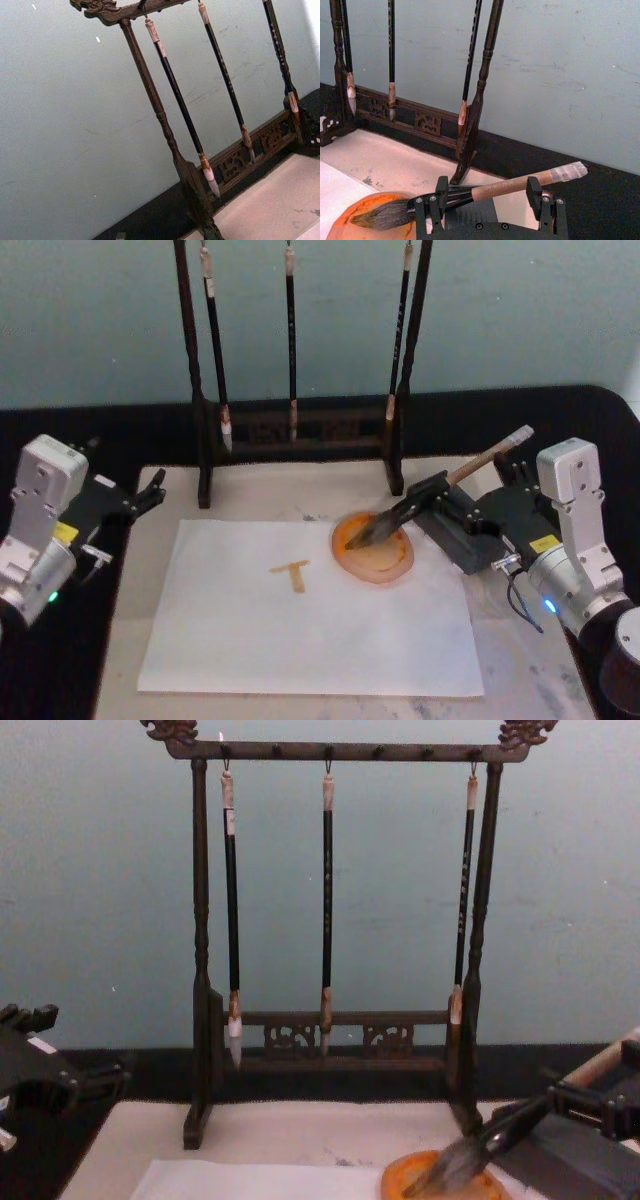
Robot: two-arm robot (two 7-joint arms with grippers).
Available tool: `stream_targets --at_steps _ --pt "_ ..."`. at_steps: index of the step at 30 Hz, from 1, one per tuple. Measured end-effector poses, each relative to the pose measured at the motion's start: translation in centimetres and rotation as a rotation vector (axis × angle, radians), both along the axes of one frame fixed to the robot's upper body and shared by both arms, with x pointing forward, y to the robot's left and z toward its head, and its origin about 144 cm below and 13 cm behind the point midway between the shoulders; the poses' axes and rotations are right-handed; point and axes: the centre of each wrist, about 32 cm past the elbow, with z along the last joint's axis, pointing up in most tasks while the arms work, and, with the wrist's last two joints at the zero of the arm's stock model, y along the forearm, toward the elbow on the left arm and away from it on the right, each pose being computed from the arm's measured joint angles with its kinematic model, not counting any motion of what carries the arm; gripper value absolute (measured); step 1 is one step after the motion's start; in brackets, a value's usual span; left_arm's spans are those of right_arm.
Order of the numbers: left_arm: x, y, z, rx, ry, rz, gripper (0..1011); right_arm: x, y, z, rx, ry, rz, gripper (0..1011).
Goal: Pick up the brush from the inkstone, write on the paper, then place the brush back to its original position.
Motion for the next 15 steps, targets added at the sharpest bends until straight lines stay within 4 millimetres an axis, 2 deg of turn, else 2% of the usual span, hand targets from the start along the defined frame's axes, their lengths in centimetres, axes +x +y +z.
stream_targets --at_steps 15 --pt "0.0 0.0 0.0 0.0 0.0 0.0 1010 0.0 0.0 0.0 0.0 0.0 0.0 1000"
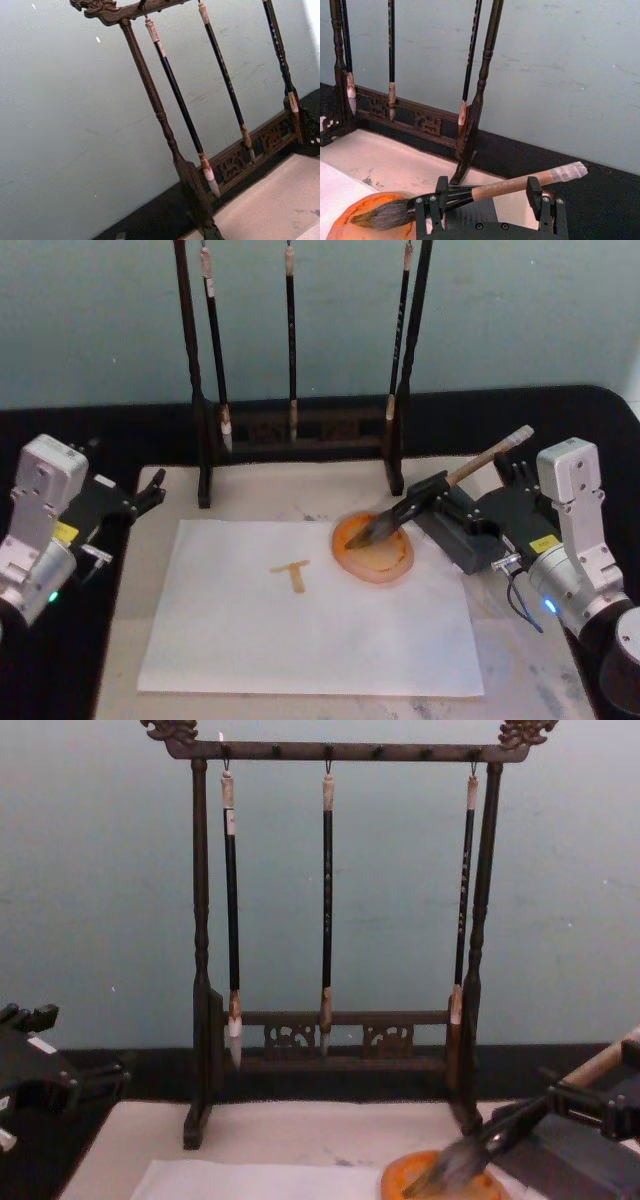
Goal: Pick up the brush from the inkstone, write on the paper, then place the brush back to its original position.
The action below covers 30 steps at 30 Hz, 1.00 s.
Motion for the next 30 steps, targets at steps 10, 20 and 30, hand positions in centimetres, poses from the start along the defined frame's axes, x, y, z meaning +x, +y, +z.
stream_targets --at_steps 10,20,30 --pt "0.0 0.0 0.0 0.0 0.0 0.0 1010 0.0 0.0 0.0 0.0 0.0 0.0 1000" --pt "0.0 0.0 0.0 0.0 0.0 0.0 1009 0.0 0.0 0.0 0.0 0.0 0.0 1000" --pt "0.0 0.0 0.0 0.0 0.0 0.0 1010 0.0 0.0 0.0 0.0 0.0 0.0 1000"
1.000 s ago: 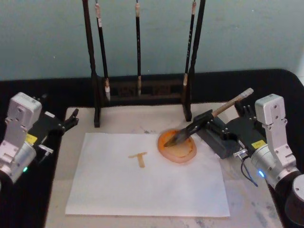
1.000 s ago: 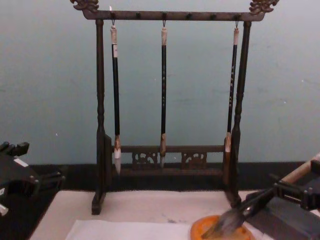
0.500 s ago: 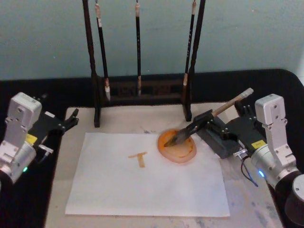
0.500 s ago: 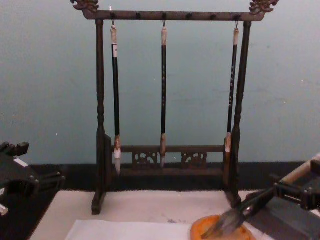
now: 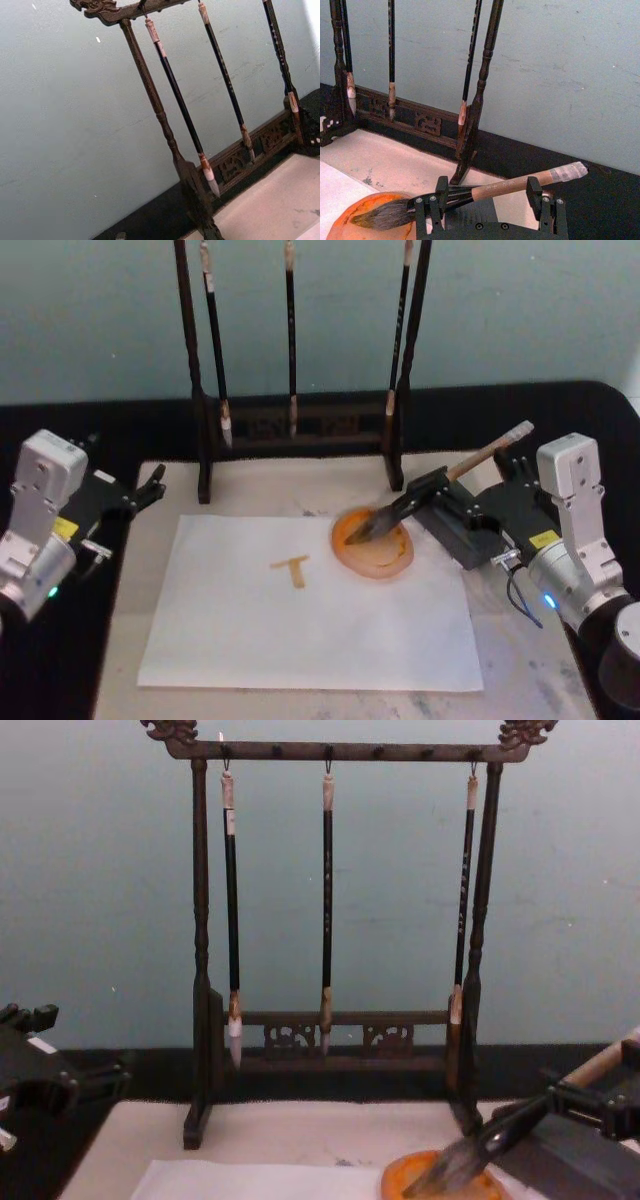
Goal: Pick up the brush from the inkstone, write on the paper, then place the brush back to its original position.
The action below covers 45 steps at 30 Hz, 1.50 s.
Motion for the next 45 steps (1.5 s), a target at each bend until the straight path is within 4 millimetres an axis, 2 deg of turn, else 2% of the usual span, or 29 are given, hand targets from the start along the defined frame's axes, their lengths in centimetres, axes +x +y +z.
stream_targets --at_steps 45 --pt "0.0 0.0 0.0 0.0 0.0 0.0 1010 0.0 0.0 0.0 0.0 0.0 0.0 1000"
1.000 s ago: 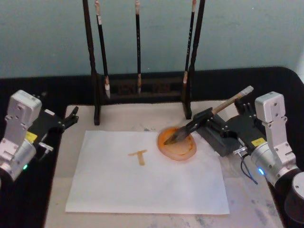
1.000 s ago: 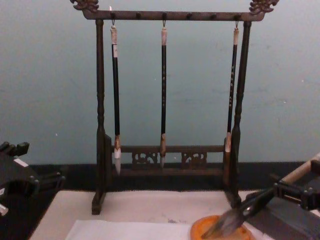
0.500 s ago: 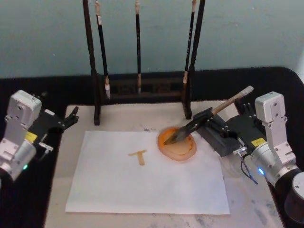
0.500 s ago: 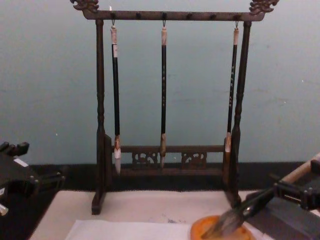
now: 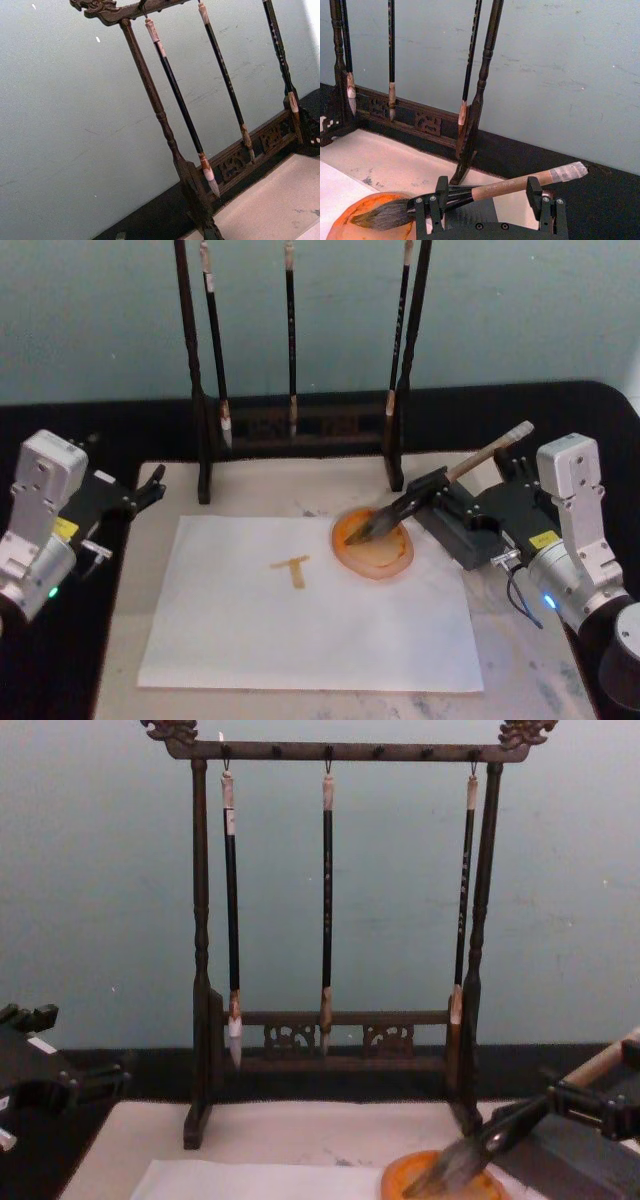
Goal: Pick up the brush from the inkstone, write on the paper, then place the brush back to its original position.
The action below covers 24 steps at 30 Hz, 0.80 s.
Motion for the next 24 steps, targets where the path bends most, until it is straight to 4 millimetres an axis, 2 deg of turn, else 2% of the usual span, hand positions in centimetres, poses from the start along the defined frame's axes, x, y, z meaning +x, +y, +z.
stream_targets --at_steps 24 --pt "0.0 0.0 0.0 0.0 0.0 0.0 1010 0.0 0.0 0.0 0.0 0.0 0.0 1000"
